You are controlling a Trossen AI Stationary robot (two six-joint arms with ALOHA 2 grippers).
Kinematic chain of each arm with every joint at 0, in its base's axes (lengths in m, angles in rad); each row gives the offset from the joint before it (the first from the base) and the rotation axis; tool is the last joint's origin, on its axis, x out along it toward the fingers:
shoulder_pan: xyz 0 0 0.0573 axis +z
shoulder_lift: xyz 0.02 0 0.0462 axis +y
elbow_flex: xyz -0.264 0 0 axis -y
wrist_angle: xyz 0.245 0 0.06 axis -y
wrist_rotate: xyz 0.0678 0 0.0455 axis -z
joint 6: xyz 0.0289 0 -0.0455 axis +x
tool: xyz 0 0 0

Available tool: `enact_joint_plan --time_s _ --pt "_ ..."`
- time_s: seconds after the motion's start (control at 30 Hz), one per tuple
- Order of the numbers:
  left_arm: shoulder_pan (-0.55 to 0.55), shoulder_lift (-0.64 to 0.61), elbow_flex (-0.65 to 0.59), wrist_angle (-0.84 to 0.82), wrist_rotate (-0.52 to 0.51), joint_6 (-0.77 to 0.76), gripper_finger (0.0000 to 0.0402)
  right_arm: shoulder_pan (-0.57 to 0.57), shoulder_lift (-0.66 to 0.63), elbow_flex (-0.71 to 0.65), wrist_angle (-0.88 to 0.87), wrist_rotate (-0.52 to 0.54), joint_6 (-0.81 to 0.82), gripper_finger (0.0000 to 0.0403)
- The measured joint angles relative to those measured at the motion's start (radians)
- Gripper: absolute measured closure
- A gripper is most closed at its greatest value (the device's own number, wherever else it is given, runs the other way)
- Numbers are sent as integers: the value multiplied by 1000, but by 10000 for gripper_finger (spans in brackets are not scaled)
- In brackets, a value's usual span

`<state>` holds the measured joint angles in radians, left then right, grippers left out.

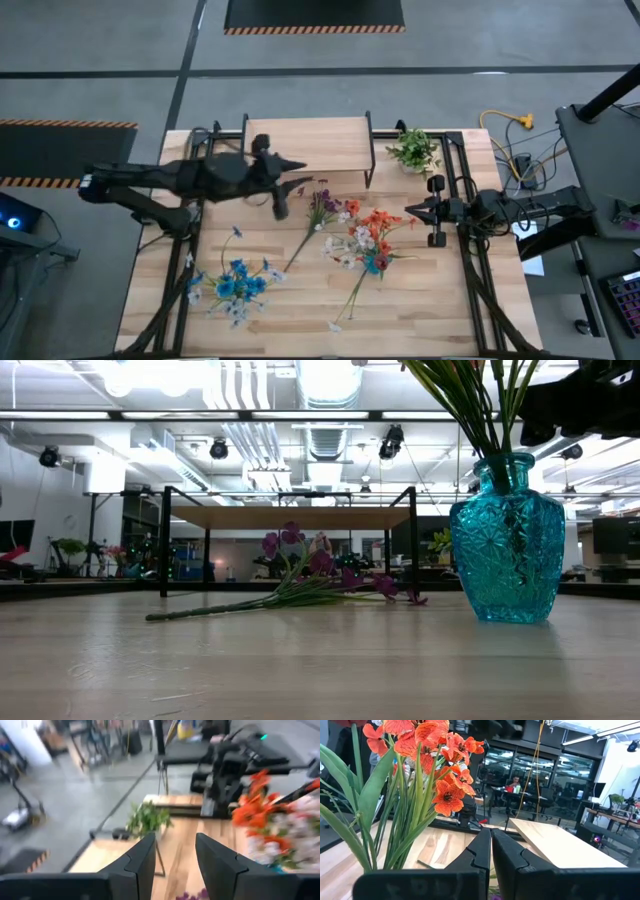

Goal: Pick and place flowers into a vace then onto a shelf
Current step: Put the violet flowers into the transparent vase

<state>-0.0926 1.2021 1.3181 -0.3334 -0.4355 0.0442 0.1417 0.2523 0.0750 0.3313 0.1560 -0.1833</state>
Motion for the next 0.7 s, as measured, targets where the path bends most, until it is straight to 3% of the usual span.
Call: enact_joint_plan --time_s 0.4,0.7 --pt "112 253 130 -202 12 -108 278 0 0 0 2 0 -33 394" --pt "113 398 303 -530 14 -380 278 0 0 0 2 0 -33 394"
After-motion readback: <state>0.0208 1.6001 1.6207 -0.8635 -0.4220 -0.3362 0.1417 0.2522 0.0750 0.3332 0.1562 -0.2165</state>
